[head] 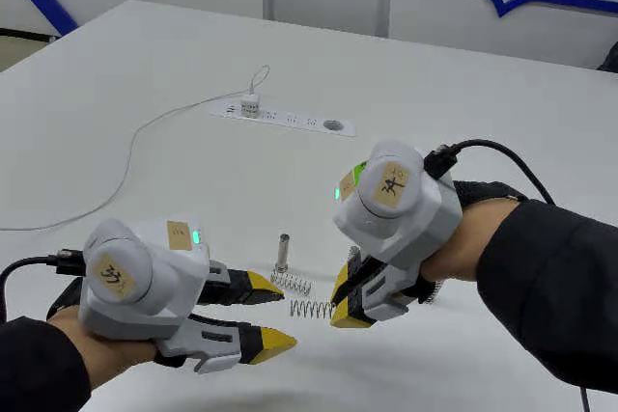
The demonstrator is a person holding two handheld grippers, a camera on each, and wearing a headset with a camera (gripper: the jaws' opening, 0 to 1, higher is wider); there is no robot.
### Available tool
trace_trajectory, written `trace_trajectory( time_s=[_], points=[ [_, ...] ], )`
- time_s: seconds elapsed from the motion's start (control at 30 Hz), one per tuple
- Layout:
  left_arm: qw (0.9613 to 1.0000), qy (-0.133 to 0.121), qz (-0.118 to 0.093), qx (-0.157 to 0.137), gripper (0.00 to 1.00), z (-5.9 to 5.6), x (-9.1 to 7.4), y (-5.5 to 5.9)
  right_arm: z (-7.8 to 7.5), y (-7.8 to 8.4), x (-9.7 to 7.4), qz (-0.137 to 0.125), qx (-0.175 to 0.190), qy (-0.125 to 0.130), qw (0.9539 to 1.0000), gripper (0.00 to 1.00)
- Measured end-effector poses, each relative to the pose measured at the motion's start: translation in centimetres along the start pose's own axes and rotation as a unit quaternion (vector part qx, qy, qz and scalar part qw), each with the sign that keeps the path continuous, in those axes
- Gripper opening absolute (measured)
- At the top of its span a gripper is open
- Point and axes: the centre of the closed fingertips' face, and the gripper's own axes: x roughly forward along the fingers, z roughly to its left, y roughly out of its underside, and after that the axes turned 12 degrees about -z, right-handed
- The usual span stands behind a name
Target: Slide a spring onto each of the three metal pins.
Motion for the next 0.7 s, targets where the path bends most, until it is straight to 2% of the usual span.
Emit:
trace_trajectory(
  time_s=[0.47, 0.7],
  points=[
    [0.9996, 0.016, -0.004, 0.022, 0.13, -0.6, 0.3, -0.3, 0.9, -0.9, 0.2, 0.0, -0.027, -0.015, 0.9995, 0.11],
    [0.9995, 0.019, -0.002, 0.024, 0.11, -0.8, 0.3, -0.2, 1.0, -1.9, -0.6, -0.006, -0.039, -0.01, 0.9992, 0.11]
  ],
)
